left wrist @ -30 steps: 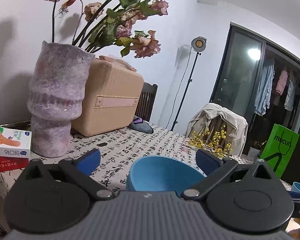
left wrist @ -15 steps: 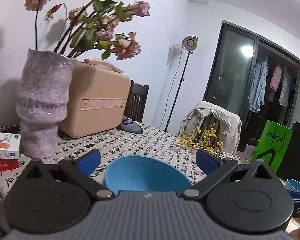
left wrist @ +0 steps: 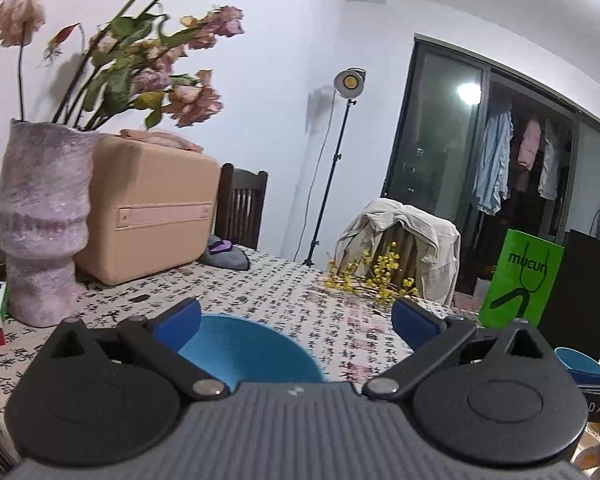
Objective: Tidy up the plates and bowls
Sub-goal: 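Lift both open grippers away from the stacked bowls, then move both open grippers toward the blue bowl near the green bag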
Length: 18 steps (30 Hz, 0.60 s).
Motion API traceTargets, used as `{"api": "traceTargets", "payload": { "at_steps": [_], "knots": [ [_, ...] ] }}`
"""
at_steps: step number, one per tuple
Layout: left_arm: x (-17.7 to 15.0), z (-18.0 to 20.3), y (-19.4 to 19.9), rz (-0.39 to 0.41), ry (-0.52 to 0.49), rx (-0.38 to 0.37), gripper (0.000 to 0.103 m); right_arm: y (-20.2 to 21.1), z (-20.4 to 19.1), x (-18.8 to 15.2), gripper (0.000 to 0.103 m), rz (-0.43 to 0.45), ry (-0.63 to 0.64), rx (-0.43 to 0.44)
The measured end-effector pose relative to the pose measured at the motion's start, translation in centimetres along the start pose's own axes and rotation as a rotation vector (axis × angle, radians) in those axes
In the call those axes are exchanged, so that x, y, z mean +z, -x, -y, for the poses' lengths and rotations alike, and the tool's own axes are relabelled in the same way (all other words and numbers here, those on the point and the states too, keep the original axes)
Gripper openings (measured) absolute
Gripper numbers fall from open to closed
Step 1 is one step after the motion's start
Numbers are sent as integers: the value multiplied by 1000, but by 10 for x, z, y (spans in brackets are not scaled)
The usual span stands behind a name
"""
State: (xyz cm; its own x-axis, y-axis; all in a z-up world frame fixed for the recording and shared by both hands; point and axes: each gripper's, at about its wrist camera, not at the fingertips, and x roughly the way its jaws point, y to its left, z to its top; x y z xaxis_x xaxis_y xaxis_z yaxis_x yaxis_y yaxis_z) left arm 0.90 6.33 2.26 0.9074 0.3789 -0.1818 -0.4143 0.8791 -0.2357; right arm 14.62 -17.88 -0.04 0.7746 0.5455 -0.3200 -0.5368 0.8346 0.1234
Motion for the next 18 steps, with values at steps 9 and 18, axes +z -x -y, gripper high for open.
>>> {"api": "traceTargets", "payload": {
  "at_steps": [9, 18],
  "knots": [
    [-4, 35, -6, -12, -42, -40, 103, 11, 36, 3, 103, 20, -16, -46],
    [-10, 74, -15, -40, -78, -99, 103, 24, 72, 6, 103, 48, -19, -87]
  ]
}}
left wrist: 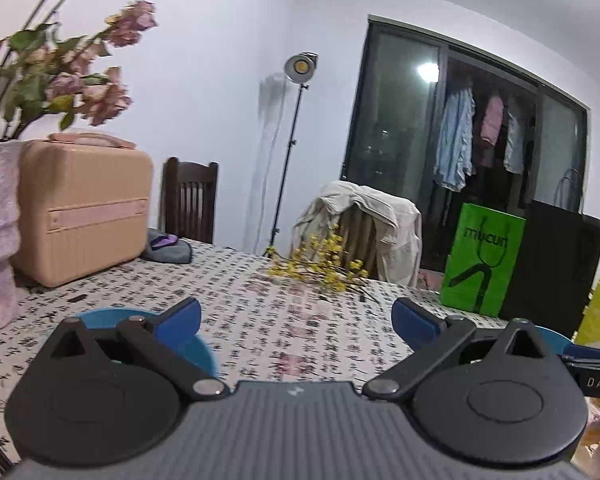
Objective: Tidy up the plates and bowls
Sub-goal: 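Move both open grippers toward the blue bowl near the green bag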
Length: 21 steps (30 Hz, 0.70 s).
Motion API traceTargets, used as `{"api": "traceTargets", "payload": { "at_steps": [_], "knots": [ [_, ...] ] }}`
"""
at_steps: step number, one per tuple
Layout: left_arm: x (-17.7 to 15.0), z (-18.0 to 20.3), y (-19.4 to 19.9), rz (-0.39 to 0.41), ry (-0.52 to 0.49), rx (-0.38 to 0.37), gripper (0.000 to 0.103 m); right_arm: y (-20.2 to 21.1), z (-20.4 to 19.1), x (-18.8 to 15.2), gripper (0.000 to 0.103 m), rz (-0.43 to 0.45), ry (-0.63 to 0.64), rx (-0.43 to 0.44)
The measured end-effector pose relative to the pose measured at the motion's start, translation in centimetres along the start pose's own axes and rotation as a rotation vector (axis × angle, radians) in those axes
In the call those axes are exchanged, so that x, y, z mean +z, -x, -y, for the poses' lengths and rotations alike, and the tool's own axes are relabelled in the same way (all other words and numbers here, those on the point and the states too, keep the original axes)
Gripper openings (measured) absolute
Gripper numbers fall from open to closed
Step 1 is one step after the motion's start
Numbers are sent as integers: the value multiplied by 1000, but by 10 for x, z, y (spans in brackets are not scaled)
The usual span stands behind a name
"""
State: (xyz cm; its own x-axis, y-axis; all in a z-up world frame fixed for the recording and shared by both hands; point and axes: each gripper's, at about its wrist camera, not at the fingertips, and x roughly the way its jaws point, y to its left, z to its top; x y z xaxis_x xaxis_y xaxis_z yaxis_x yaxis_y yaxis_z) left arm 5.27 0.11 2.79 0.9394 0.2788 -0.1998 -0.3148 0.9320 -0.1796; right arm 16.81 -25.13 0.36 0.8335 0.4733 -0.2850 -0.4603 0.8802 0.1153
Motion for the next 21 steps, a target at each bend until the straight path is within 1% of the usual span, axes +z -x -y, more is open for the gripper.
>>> {"api": "traceTargets", "payload": {
  "at_steps": [10, 21],
  "knots": [
    [-3, 45, -16, -31, -44, -72, 103, 8, 47, 4, 103, 18, -15, -51],
    [-6, 94, -36, -49, -110, -129, 103, 10, 83, 12, 103, 29, -2, -87]
  ]
}}
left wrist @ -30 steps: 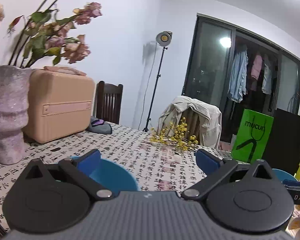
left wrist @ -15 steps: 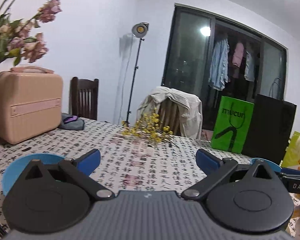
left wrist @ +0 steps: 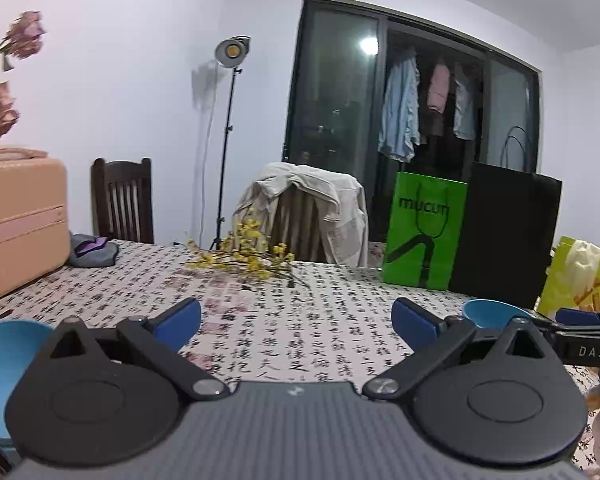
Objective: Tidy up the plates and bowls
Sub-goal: 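Move both open grippers toward the blue bowl near the green bag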
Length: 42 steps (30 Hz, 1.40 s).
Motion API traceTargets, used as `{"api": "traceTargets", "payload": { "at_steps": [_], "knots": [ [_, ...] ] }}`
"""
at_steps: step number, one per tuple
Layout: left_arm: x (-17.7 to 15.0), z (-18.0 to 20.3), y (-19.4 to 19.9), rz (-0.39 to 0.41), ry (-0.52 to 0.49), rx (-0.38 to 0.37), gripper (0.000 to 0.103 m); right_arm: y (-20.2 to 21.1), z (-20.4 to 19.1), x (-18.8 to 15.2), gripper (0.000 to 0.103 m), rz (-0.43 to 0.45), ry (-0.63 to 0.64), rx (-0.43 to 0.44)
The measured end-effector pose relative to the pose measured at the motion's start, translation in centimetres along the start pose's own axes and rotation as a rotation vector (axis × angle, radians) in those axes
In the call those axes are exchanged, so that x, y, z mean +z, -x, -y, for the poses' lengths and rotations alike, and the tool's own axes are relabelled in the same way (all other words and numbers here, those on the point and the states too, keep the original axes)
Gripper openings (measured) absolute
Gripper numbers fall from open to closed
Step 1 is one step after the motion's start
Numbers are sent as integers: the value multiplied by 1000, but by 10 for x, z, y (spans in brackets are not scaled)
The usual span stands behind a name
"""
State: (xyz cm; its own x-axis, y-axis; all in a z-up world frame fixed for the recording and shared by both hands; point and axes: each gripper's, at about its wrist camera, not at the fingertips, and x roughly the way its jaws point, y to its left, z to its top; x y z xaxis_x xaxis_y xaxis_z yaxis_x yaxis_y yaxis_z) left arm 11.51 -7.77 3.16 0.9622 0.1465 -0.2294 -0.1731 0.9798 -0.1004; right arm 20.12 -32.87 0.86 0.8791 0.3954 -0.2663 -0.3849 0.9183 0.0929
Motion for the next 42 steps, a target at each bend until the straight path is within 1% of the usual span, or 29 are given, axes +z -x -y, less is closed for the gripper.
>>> {"api": "traceTargets", "payload": {
  "at_steps": [7, 11, 20, 25, 27, 31, 35, 38, 42],
  "knots": [
    [3, 24, -24, -32, -11, -45, 103, -6, 27, 11, 103, -11, -9, -26],
    [3, 38, -42, -65, -28, -69, 103, -11, 45, 20, 103, -22, -32, -45],
    [11, 74, -78, -145, -59, -138, 103, -29, 86, 42, 103, -80, -127, -76],
    [21, 92, -96, -178, -78, -165, 103, -39, 100, 57, 103, -107, -139, -108],
    [24, 99, -105, -201, -77, -165, 103, -45, 107, 63, 103, -112, -156, -119],
    [31, 108, -126, -263, -43, -167, 103, -61, 125, 64, 103, -117, -203, -146],
    [36, 119, -146, -298, -56, -144, 103, -76, 143, 55, 103, -135, -247, -157],
    [38, 128, -162, -327, -77, -136, 103, -83, 153, 47, 103, -144, -252, -169],
    [40, 138, -179, -343, -89, -123, 103, -87, 163, 38, 103, -160, -262, -175]
  ]
}}
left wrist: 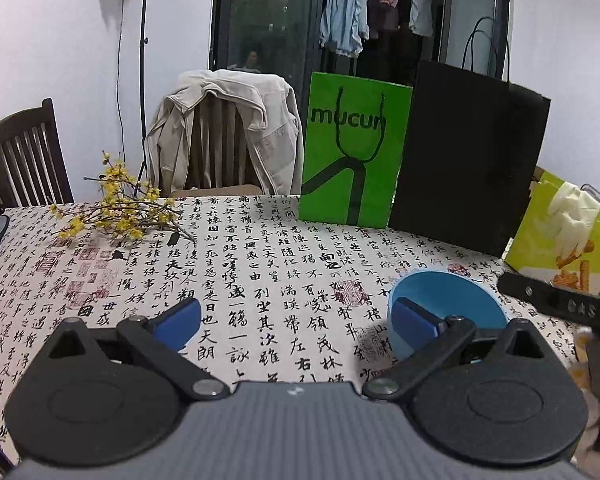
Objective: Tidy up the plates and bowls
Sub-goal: 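Move both open grippers toward the blue bowl near the green bag, then lower both open grippers onto the rim of that blue bowl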
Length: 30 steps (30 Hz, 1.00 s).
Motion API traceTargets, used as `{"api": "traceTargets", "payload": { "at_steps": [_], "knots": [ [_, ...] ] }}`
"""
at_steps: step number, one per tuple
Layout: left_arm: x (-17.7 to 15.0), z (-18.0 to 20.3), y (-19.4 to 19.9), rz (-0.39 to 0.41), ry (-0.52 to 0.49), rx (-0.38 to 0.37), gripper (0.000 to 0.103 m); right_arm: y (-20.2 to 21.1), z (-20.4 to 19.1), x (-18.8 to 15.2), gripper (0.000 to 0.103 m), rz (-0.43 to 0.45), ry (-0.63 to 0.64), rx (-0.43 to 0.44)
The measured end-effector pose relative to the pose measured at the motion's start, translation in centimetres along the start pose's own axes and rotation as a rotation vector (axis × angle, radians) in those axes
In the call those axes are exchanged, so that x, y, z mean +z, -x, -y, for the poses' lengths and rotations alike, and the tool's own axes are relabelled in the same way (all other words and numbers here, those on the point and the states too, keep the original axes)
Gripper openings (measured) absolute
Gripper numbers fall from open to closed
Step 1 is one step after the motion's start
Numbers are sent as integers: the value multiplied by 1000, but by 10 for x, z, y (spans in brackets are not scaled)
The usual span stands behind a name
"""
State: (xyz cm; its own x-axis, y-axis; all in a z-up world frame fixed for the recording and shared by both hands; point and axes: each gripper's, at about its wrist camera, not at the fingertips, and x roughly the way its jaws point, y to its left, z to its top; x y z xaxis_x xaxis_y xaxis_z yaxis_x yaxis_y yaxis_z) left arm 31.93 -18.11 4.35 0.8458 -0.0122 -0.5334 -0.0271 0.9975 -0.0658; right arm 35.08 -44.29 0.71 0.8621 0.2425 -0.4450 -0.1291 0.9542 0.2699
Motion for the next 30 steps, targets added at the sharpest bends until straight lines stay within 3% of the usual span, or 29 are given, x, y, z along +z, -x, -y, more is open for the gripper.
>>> {"api": "traceTargets", "payload": {
  "at_steps": [13, 21, 30],
  "knots": [
    [8, 28, -64, -94, 8, -15, 103, -18, 27, -5, 103, -30, -63, -59],
    [3, 47, -116, -196, -13, -8, 103, -45, 36, -13, 103, -129, -89, -87],
    [-2, 62, -141, -245, -38, 7, 103, -64, 36, -23, 103, -214, -73, -111]
  ]
}}
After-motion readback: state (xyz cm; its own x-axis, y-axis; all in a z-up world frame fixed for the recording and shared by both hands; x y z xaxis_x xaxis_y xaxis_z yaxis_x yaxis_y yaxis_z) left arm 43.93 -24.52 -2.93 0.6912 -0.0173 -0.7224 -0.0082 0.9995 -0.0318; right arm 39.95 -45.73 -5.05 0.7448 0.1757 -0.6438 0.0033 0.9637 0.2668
